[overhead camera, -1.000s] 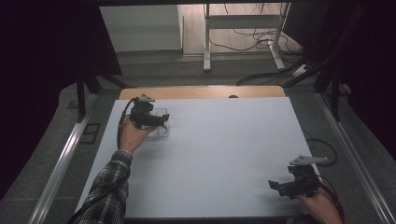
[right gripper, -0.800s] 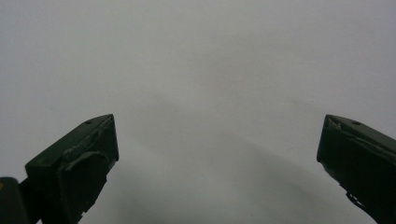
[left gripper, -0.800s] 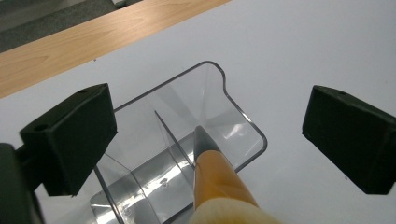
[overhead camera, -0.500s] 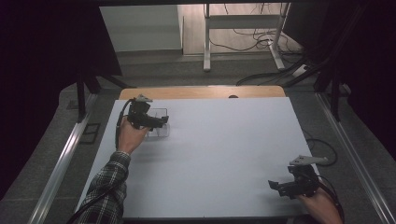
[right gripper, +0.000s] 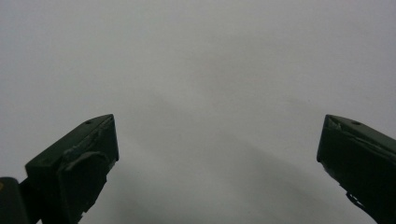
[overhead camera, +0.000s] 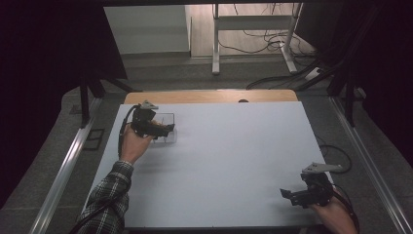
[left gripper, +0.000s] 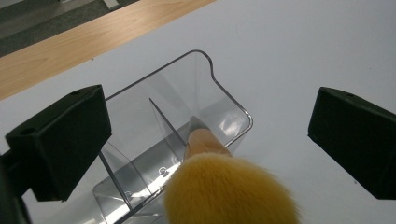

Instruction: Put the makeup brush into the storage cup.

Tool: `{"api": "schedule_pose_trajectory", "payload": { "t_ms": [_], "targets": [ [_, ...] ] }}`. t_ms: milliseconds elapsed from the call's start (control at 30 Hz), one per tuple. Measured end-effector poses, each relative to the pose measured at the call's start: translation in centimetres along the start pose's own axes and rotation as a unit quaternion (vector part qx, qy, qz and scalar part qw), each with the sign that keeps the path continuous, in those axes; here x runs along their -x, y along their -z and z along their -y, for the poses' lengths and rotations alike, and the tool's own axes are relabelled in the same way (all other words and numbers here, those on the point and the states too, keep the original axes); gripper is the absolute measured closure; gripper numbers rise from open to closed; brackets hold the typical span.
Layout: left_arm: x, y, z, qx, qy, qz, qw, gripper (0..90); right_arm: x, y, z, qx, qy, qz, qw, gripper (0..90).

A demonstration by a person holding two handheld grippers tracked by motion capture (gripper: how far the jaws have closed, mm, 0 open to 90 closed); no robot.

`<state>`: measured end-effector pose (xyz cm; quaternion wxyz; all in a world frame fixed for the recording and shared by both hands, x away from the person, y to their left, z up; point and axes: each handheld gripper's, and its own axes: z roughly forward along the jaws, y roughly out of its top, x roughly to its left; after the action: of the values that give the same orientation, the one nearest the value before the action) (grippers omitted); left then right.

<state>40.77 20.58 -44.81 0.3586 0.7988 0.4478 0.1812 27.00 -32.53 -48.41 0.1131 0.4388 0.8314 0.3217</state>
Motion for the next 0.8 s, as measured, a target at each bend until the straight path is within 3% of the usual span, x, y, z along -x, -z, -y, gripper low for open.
{"api": "schedule_pose_trajectory", "payload": {
  "t_ms": [800],
  "targets": [
    [0.9,2.1,1.5,0.012,-0.012,0.010,0.9998,0.1,-0.2,0.1,-0.1,0.009,0.016,0.015,0.9997,0.0]
  ]
}}
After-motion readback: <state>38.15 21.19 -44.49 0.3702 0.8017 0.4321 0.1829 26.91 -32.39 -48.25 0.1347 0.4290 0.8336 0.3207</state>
